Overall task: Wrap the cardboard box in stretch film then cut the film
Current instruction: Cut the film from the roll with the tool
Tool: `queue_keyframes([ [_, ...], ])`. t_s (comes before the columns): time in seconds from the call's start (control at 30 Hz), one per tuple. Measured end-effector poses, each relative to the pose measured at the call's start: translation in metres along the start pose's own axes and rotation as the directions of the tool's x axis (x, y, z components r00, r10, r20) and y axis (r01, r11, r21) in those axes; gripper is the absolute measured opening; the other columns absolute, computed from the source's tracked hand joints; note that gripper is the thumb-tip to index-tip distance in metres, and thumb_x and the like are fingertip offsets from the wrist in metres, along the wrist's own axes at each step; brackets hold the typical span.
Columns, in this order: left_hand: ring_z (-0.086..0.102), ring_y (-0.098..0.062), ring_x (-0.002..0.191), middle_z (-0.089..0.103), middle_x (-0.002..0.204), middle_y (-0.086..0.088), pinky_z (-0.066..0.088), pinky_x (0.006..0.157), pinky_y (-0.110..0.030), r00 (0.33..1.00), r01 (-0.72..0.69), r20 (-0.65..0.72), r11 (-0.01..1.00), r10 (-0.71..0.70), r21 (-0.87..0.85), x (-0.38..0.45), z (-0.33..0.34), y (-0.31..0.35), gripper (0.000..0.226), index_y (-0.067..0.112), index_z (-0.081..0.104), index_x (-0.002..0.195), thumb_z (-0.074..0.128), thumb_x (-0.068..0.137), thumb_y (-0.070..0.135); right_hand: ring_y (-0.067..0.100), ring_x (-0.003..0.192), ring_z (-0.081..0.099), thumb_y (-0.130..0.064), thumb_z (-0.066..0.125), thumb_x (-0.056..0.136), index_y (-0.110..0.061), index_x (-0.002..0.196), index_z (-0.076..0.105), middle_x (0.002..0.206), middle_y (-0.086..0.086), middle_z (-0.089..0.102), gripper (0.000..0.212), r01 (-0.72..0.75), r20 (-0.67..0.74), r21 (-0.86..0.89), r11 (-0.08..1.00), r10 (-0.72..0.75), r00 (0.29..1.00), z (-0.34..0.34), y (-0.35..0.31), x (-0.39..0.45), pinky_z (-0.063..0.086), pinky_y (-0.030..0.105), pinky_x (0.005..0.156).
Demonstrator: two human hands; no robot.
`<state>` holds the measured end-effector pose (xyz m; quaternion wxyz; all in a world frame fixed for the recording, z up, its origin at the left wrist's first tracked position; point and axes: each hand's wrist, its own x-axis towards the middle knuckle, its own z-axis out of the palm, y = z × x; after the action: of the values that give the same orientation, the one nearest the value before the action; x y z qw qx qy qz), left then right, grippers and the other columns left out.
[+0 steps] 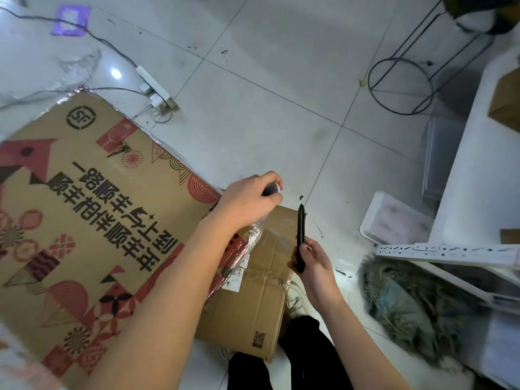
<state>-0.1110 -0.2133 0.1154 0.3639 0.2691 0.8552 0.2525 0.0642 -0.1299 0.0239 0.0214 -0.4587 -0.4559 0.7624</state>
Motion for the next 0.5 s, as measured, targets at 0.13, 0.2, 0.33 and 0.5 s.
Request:
queue_keyframes([
  [0.13,0.069,-0.018,0.080,0.059,0.114,0.006,0.054,0.086,-0.039,0.995,0.052,0.096,0.988,-0.039,-0.142,0.004,-0.005,-0.006,0.017,0.033,0.055,0.112,0.045,0.098,0.033,0.016,0.054,0.059,-0.011,0.047,0.097,-0.007,0.099,0.047,0.073,0.002,0.054,0.004,0.065,-0.004,-0.136,0.989,-0.067,0.998,-0.010,-0.026,-0.013,0.047,0.026,0.042],
  [0.2,0.071,-0.024,0.078,0.053,0.120,0.004,0.056,0.083,-0.043,0.988,0.100,0.141,0.956,-0.063,-0.274,0.004,-0.007,-0.007,0.020,0.033,0.057,0.108,0.039,0.101,0.026,0.011,0.040,0.040,-0.012,0.045,0.097,-0.014,0.095,0.043,0.072,0.004,0.053,0.004,0.091,0.019,-0.195,0.977,-0.089,0.996,-0.016,-0.032,-0.018,0.031,0.018,0.036],
  [0.33,0.067,-0.019,0.075,0.056,0.115,0.003,0.056,0.076,-0.035,0.990,0.105,0.118,0.954,-0.074,-0.280,0.010,-0.008,-0.006,0.022,0.033,0.055,0.114,0.043,0.100,0.021,0.006,0.043,0.025,-0.013,0.041,0.098,-0.012,0.101,0.052,0.064,0.002,0.041,0.011,0.127,0.145,-0.260,0.957,-0.091,0.985,-0.027,-0.043,-0.027,0.024,0.014,0.041],
  [0.5,0.054,-0.012,0.108,0.062,0.107,0.009,0.038,0.084,-0.024,0.986,0.148,0.127,0.915,-0.108,-0.376,0.017,-0.010,-0.008,0.019,0.024,0.065,0.108,0.052,0.096,0.018,0.003,0.051,0.031,-0.035,0.041,0.097,-0.021,0.102,0.058,0.063,-0.010,0.039,0.023,0.330,0.316,-0.493,0.805,-0.187,0.930,-0.034,-0.058,-0.040,0.030,0.013,0.050],
])
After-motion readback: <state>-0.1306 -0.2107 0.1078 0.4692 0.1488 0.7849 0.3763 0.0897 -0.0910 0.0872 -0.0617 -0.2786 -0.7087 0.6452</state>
